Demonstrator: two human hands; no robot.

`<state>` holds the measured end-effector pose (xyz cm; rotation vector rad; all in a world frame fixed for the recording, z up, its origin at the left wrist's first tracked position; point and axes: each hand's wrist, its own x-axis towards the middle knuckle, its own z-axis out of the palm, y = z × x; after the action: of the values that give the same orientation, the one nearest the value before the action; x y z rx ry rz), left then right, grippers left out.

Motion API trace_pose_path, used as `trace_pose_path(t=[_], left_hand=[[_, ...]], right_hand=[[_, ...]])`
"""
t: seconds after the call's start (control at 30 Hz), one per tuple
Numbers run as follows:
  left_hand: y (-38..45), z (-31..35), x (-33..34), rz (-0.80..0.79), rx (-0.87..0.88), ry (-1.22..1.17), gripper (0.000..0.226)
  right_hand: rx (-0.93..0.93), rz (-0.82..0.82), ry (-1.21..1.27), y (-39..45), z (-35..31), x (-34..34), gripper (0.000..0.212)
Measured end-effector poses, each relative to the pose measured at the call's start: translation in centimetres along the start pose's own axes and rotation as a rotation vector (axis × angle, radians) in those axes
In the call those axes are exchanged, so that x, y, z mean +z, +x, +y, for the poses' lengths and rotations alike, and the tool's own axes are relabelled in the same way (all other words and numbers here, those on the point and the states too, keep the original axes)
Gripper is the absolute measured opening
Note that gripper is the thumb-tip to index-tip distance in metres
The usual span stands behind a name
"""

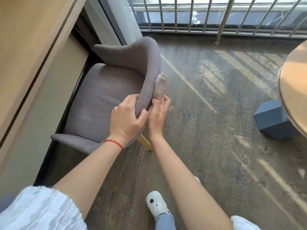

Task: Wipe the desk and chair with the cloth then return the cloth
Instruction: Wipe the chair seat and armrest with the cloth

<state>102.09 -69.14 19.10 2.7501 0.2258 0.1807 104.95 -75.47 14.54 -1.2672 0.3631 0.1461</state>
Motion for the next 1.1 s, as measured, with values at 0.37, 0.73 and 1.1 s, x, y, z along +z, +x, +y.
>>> trace_pose_path(t=[0.37, 0.73, 1.1], left_hand=[[0.2, 0.3, -0.3, -0.032, -0.022, 0.005, 0.057], [0.2, 0.5, -0.6, -0.035, -0.049, -0.025, 0.058], [0.2, 0.6, -0.7, -0.059, -0.051, -0.012, 0.059]], right_hand=[[0.110, -0.035, 0.026, -4.0, 2.6, -0.3, 0.024], [-0.066, 0.049, -0.017, -0.1, -0.4, 0.7, 0.026], [-0.118, -0.106, -0.160, 6.1, -3.0, 0.2, 0.027]])
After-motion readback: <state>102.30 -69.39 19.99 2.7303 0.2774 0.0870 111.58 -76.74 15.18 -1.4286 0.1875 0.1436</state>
